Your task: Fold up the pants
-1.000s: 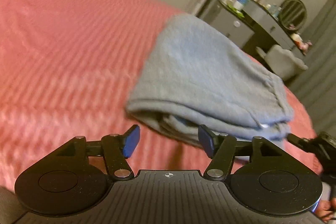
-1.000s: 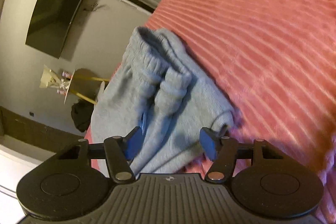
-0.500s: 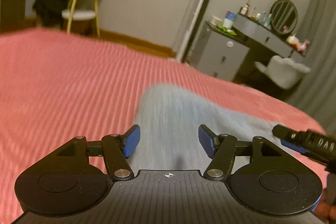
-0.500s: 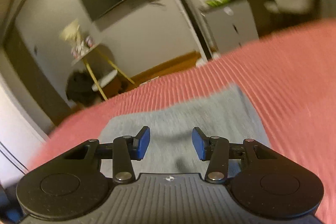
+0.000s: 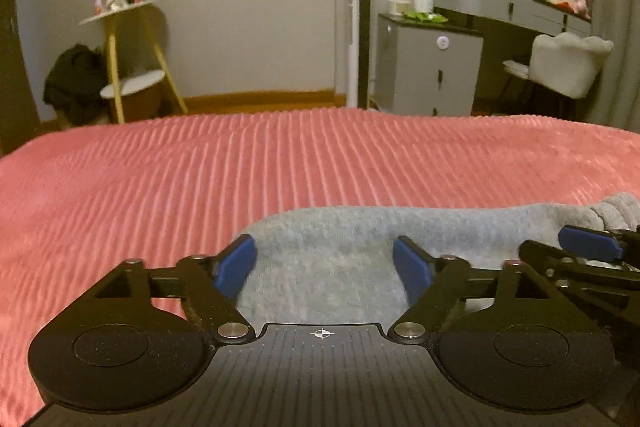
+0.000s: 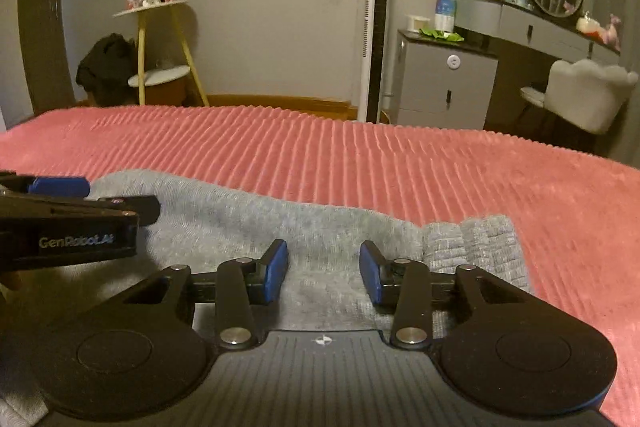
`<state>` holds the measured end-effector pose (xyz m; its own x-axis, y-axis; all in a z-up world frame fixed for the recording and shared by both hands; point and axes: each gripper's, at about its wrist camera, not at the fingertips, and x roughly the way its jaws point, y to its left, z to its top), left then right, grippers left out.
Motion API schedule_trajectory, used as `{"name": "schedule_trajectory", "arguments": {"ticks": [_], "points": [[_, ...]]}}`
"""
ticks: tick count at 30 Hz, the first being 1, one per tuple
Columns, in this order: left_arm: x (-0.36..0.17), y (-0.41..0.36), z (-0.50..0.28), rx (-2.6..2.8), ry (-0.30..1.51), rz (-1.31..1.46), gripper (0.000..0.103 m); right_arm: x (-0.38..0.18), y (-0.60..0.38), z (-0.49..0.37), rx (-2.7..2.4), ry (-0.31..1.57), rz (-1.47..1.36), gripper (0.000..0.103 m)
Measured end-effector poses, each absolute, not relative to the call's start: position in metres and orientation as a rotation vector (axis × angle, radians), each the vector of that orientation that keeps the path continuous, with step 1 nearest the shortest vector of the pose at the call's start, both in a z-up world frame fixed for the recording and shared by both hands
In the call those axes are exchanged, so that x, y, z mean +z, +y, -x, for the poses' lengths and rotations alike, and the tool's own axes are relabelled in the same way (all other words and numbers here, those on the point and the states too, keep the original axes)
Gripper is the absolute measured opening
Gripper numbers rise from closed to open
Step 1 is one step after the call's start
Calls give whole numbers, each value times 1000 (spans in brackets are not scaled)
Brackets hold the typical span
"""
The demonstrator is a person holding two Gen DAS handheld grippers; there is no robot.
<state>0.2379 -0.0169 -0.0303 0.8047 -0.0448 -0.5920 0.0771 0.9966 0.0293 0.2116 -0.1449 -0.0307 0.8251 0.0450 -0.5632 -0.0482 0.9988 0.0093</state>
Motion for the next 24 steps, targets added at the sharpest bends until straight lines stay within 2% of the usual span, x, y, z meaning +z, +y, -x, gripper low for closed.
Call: {"name": "schedule_trajectory", "arguments": {"ticks": [1,3,8,12,16,19,23,24], "points": [[-33,-12,-246,-59,659,-32,100,-34,-147,-213,57,590,2,38],[-36,6,-254,-69,725,100,102,-42,-147,-215,66,588,18,38],[-31,33,-233,-64,821,326,102,-27,-150,-206,108,625,15,40],[-45,36,-188,-62,868,245,102,-21,-150,-156,80,621,55,40],[-53,33,-147,-85,809,151,102,-32,-142,-107,63,600,158,40],[-44,40,-134,-97,850,208,100,-28,-139,-92,62,621,168,40],[-34,52,-110,-98,850,227,99,-7,-167,-76,99,656,-108,43],[-31,54,-102,-93,842,235,98,-4,-180,-69,107,649,-224,53]]}}
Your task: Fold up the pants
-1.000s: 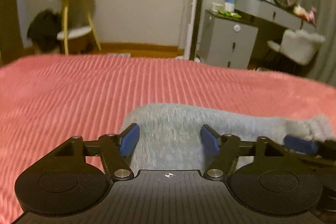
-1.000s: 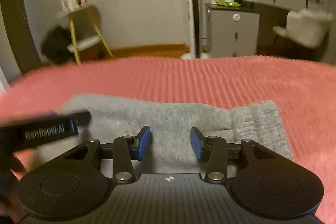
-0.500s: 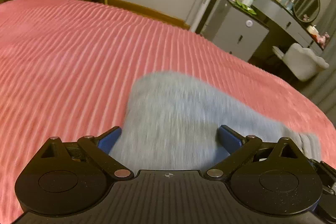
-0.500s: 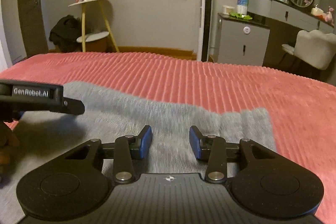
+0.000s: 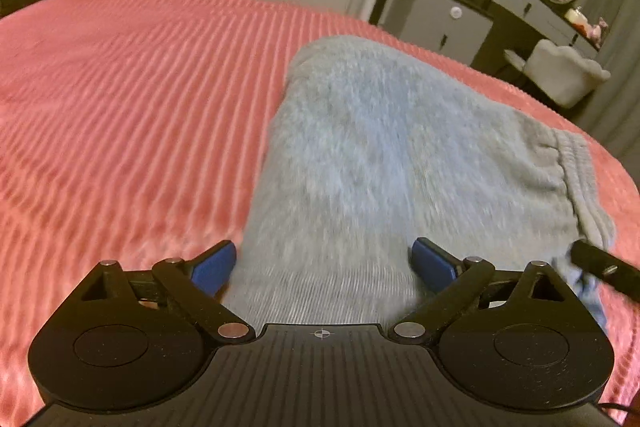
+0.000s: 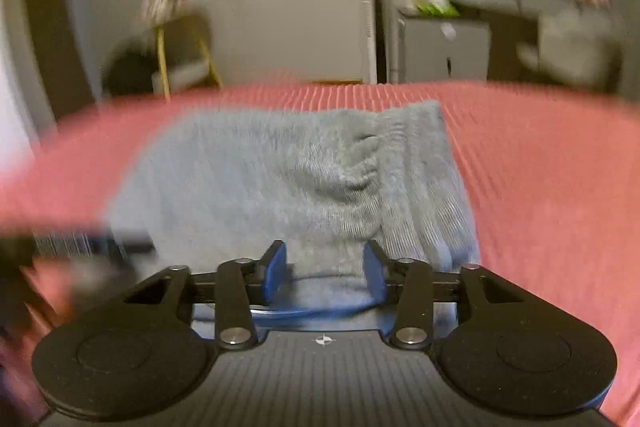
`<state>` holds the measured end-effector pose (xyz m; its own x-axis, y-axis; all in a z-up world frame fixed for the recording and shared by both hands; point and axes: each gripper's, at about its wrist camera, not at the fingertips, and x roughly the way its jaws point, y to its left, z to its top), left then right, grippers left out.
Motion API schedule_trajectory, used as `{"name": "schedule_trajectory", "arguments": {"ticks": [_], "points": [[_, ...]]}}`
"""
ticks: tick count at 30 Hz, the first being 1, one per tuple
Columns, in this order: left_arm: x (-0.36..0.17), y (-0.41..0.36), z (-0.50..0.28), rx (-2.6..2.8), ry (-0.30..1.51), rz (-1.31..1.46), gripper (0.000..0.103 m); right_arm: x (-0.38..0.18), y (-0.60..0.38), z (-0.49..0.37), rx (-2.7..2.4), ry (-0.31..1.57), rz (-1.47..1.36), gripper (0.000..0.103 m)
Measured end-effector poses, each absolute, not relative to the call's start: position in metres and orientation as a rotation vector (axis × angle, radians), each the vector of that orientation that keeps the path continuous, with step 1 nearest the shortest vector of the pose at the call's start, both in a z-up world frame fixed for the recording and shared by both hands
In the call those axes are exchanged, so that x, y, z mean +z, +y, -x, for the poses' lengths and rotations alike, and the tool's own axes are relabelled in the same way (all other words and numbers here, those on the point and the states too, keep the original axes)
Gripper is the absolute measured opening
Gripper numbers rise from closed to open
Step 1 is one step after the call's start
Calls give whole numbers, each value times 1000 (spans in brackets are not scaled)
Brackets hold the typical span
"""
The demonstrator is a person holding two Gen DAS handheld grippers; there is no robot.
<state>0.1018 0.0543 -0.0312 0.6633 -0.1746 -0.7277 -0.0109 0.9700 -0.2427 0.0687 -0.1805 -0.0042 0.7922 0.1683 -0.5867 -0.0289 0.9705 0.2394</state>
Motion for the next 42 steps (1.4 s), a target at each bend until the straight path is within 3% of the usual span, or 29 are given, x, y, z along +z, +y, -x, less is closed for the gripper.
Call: {"name": "schedule_trajectory", "arguments": {"ticks": [1,3,10,18,20,21,24,27,30,33,37,40,42], "points": [[-30,56,-93,-95,830,242,98,-4,-196,-60,93,653,-349,67],[-31,56,-76,-84,798,258,98,-11,-218,-46,-2,673,-489,80],[-46,65,-67,-45,794,425,99,-40,-270,-29,-36,700,-938,79],[-47,63,-62,-47,760,392,99,-32,-273,-57,-80,691,-968,78],[-47,63,-60,-50,754,402,99,-43,-277,-65,-108,707,-1037,70],[-47,64,-58,-50,746,408,99,-47,-279,-68,-119,706,-1071,54],[-47,71,-58,-32,734,441,98,-57,-285,-67,-118,677,-1174,55],[-51,78,-60,-20,751,494,99,-60,-283,-77,-120,665,-1183,63],[-49,82,-60,-6,738,514,98,-54,-281,-87,-142,675,-1129,44],[-45,87,-58,18,719,518,98,-34,-278,-80,-124,654,-1139,38],[-48,101,-64,57,746,579,97,-34,-292,-59,-63,593,-1285,38],[-50,105,-65,66,757,603,97,-41,-283,-68,-171,693,-872,47],[-50,103,-65,73,757,586,97,-43,-280,-66,-149,685,-808,54]]}}
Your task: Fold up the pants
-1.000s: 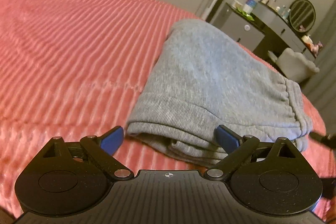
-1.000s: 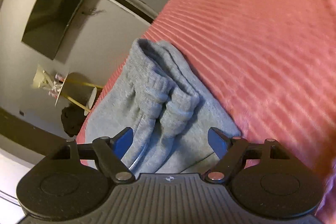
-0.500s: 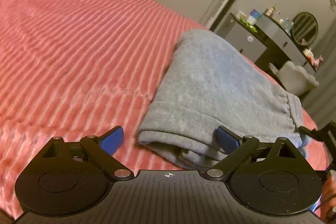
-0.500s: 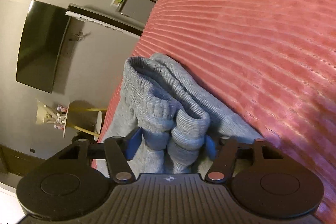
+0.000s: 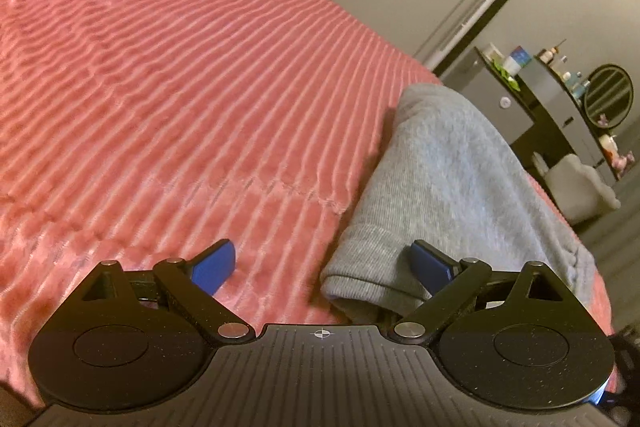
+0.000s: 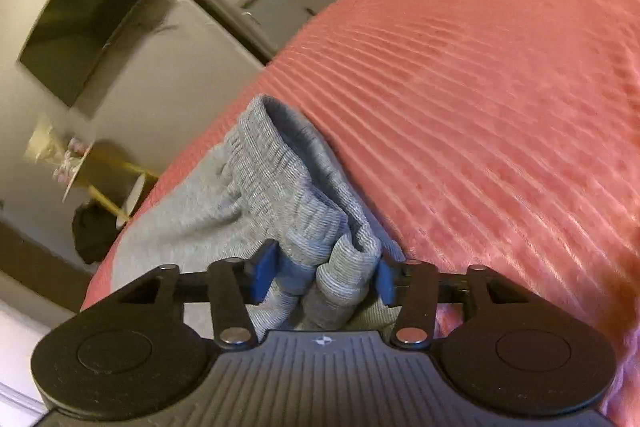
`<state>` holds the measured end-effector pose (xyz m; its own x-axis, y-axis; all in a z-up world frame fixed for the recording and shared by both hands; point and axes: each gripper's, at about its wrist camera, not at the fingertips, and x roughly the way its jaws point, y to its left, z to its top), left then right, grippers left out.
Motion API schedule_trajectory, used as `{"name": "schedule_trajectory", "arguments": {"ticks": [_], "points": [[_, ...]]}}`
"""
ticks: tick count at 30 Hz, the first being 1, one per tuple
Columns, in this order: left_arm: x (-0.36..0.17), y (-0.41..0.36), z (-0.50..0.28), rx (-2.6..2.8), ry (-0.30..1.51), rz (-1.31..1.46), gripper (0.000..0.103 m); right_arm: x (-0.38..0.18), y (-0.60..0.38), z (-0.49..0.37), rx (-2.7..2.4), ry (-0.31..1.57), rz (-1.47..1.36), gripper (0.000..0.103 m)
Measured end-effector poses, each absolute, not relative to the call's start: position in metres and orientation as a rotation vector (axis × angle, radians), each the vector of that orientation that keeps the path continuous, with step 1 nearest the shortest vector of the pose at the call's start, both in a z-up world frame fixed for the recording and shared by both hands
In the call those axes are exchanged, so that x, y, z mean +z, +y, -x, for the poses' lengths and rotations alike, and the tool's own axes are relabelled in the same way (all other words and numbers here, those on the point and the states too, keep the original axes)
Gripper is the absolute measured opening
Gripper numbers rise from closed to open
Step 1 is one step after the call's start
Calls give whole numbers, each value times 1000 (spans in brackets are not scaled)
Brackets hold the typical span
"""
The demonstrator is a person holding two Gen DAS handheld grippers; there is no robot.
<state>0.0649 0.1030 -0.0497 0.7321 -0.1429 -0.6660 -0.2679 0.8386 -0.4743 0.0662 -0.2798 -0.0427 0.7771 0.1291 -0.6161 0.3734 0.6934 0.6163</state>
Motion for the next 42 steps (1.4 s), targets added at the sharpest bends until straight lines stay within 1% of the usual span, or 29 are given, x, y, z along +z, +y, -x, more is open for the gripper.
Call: {"name": "schedule_trajectory", "arguments": {"ticks": [1,3,6,8,10,13,16,21,25,28,30,32,35,36,38,42], "points": [[-49,102,-65,75,758,577,97,-37,-280,-65,-164,686,-803,61],[-49,98,-65,83,755,556,97,-23,-278,-61,-209,676,-762,65],[-48,94,-64,84,751,533,97,-2,-273,-54,-232,638,-653,65],[-48,94,-65,83,750,524,97,9,-270,-45,-196,589,-630,64],[-47,93,-65,85,747,518,97,12,-265,-43,-115,583,-650,50],[-46,91,-63,83,742,504,97,12,-252,-49,-22,588,-660,47],[-42,88,-61,87,729,478,96,10,-241,-64,24,596,-641,47],[-11,73,-73,56,643,312,96,15,-226,-86,14,608,-539,40],[18,42,-115,-21,564,119,96,30,-204,-114,15,563,-368,40],[26,19,-159,-45,563,76,96,33,-194,-146,-25,557,-293,40],[22,9,-186,-58,570,73,96,28,-188,-167,-49,562,-245,40],[10,-1,-211,-26,594,44,96,15,-187,-189,-61,606,-211,40],[-24,-7,-236,-11,630,-29,100,-15,-189,-212,-66,653,-114,36],[-34,-3,-237,-22,626,-6,103,-24,-190,-215,-54,647,-68,36],[-45,11,-240,-49,636,96,103,-38,-190,-216,-32,625,-15,36],[-35,36,-237,-95,645,219,103,-40,-184,-219,-47,604,3,37]]}}
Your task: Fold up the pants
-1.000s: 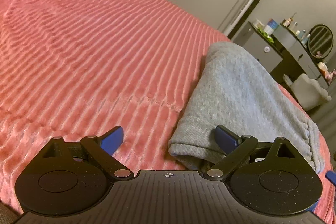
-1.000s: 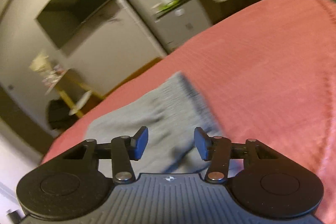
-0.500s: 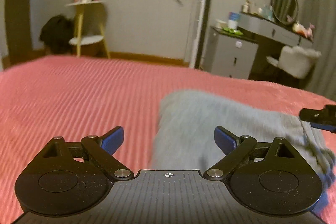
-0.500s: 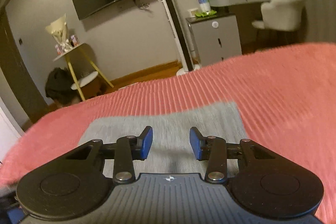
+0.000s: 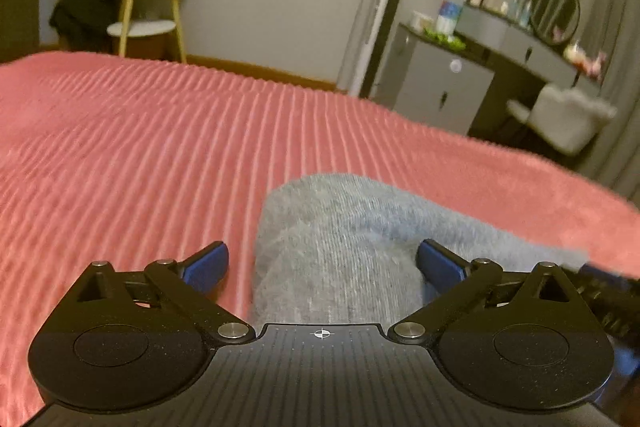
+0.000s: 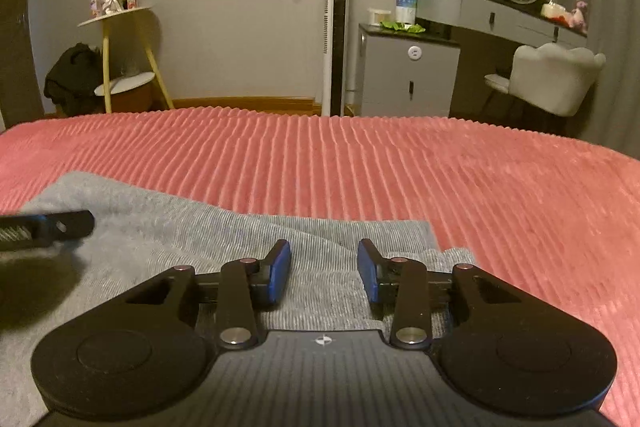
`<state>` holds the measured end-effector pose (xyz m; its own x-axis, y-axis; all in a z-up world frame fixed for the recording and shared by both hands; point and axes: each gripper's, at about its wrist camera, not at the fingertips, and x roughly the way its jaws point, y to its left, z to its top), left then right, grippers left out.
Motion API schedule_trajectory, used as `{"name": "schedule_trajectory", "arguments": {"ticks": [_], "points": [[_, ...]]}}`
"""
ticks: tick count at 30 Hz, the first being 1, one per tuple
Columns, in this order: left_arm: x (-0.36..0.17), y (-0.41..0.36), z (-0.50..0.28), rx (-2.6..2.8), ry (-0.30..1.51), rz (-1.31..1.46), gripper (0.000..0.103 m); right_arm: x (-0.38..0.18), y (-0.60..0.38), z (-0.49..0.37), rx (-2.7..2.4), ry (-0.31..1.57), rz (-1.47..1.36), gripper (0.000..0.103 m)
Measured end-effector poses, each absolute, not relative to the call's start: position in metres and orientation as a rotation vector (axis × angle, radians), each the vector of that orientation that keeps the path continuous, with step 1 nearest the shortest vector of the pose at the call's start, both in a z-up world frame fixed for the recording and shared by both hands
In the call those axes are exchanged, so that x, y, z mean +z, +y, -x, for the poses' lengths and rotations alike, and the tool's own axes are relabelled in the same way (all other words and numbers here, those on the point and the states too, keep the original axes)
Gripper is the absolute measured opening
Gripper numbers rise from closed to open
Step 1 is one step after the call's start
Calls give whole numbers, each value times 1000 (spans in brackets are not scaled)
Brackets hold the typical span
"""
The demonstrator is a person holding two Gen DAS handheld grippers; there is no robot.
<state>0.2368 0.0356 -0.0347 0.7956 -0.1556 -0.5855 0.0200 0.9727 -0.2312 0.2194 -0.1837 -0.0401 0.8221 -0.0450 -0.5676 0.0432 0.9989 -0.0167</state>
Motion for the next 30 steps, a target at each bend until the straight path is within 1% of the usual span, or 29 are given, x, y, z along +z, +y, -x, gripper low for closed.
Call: {"name": "schedule_trajectory", "arguments": {"ticks": [2,6,8,10,11,12,13,14,15,16,17,19,21,24,26,27,30], "points": [[-32,44,-232,-70,622,185,103,-32,-181,-212,-35,596,21,37],[-42,44,-223,-56,607,105,103,-19,-195,-176,-6,546,-49,38],[-43,29,-220,-29,602,13,103,-24,-193,-161,6,556,-10,38],[-33,20,-221,-3,616,-28,103,-30,-183,-151,11,563,99,38],[-24,18,-217,3,621,-32,102,-27,-180,-150,12,576,130,38],[-16,15,-211,-14,631,-32,96,-20,-180,-148,13,591,115,38],[-10,12,-202,-41,642,-32,90,-11,-185,-144,25,608,58,43],[-6,9,-188,-78,644,-32,90,-4,-192,-139,55,629,-29,48],[-4,7,-172,-116,639,-35,91,0,-199,-132,94,647,-120,58],[-5,5,-154,-151,641,-44,92,0,-205,-121,132,658,-193,67],[-10,2,-137,-177,664,-60,92,-2,-206,-112,155,663,-215,69],[-29,0,-112,-185,729,-103,93,-13,-208,-91,179,662,-208,69],[-40,0,-88,-144,667,-117,95,-24,-202,-78,194,692,-137,69],[-29,7,-88,-126,720,-41,94,-26,-189,-71,189,697,-34,69],[-17,16,-86,-125,741,52,93,-18,-189,-71,178,712,-58,70],[-15,22,-81,-129,755,96,93,-14,-192,-68,182,728,-96,73],[-25,34,-68,-143,887,145,93,-17,-201,-50,157,810,-179,89]]}}
